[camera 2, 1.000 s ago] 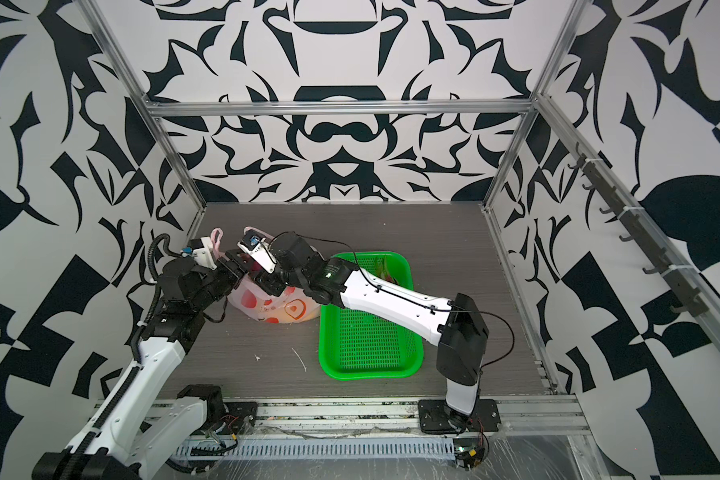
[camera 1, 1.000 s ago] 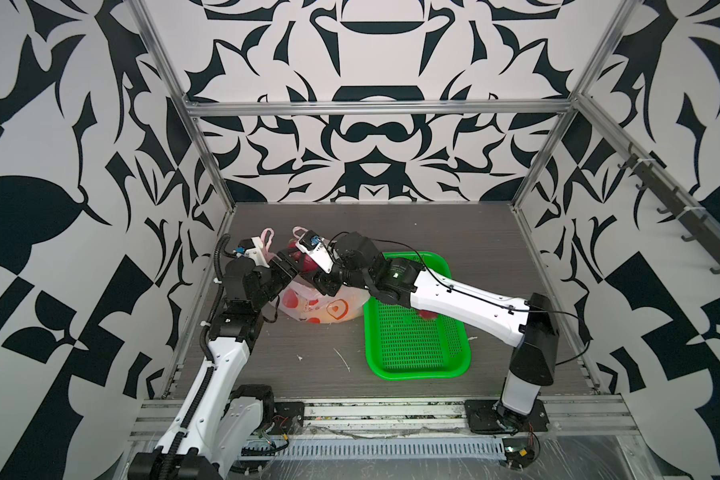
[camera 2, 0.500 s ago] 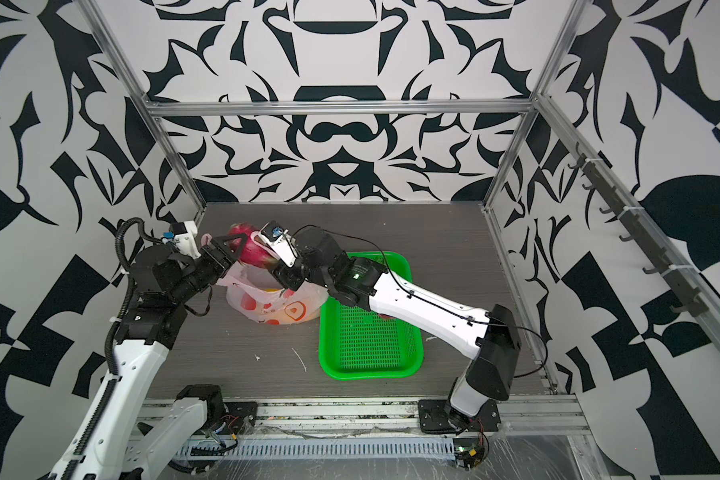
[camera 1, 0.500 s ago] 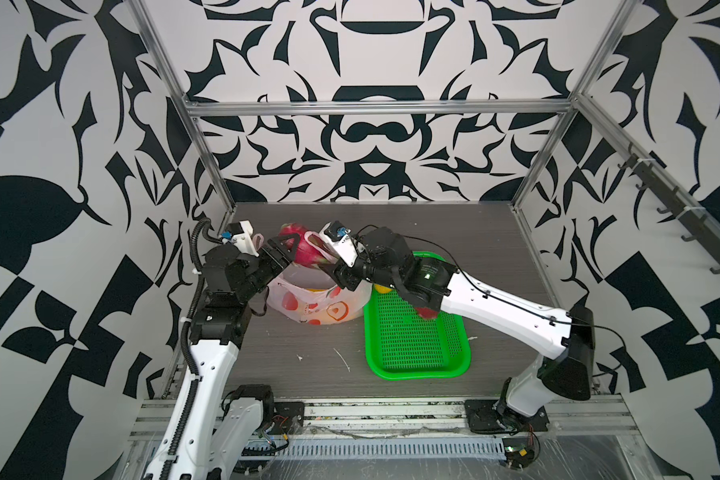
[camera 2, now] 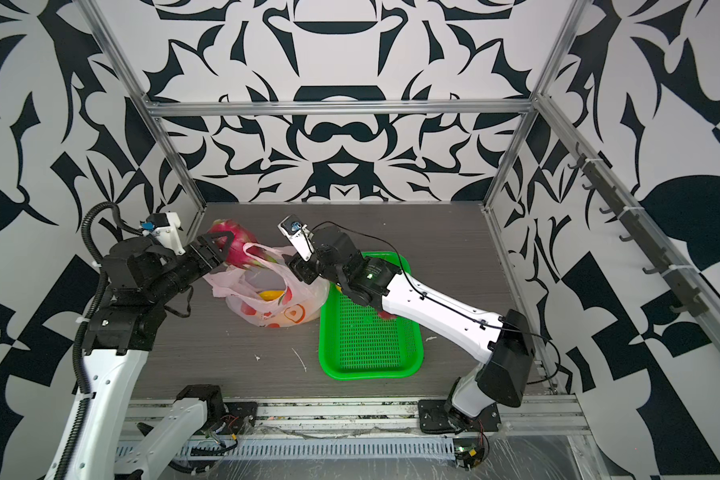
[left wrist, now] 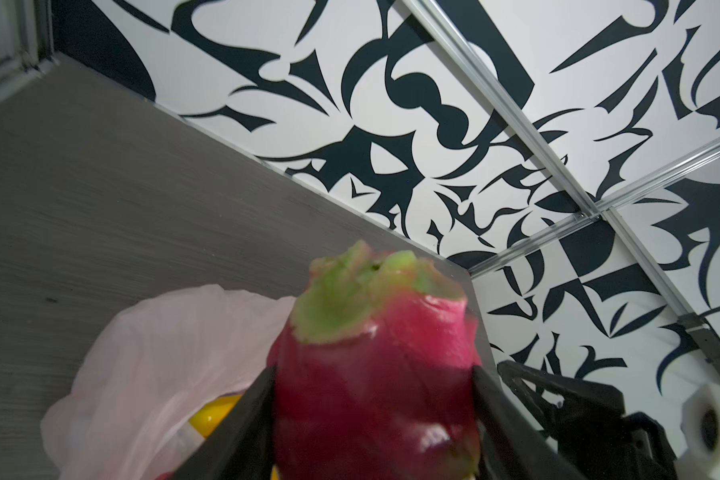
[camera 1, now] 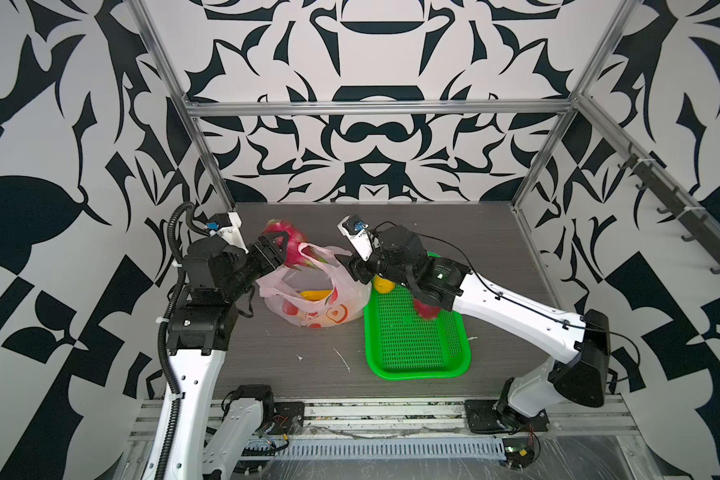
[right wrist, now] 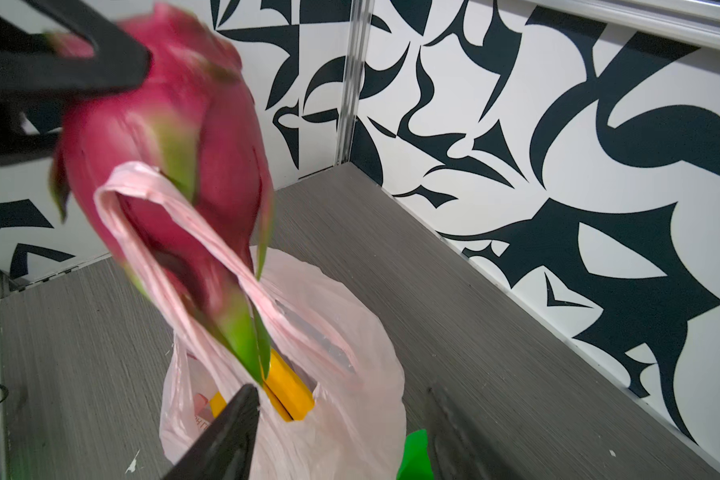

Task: Untie the knot of the plastic bag and take out the fruit
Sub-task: 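Lift the dragon fruit out of the bag with the left gripper while right withdraws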

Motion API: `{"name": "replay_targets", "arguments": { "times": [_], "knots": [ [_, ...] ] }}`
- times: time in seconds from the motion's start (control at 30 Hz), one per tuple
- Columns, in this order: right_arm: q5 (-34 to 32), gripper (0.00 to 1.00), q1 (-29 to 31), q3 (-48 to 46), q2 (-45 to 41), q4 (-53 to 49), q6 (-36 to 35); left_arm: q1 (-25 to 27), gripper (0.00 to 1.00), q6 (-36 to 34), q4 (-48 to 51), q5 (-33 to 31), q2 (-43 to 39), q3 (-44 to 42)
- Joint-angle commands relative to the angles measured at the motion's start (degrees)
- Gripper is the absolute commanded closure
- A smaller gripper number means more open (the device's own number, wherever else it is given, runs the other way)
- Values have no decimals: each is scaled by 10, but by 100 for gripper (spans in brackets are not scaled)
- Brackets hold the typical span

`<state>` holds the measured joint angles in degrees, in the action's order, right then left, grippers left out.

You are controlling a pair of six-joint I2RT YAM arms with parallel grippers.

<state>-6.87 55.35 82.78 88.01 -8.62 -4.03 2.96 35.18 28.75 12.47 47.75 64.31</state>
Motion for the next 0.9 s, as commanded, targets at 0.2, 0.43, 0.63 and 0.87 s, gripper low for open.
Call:
{"name": "replay_targets", "arguments": {
  "times": [0.2, 0.43, 0.63, 0.87],
  "knots": [
    [-23, 34, -8, -26, -43, 43, 8, -2, 46, -96, 18, -67, 41, 93],
    [-34, 34, -11, -46, -57, 53, 9, -3, 46, -102, -26, -62, 91, 153],
    [-57, 34, -17, -71, -84, 61, 10, -3, 45, -90, -62, -27, 153, 216],
    [-85, 34, -26, -112, -124, 58, 15, -3, 46, -49, -98, 52, 245, 297]
  ]
}}
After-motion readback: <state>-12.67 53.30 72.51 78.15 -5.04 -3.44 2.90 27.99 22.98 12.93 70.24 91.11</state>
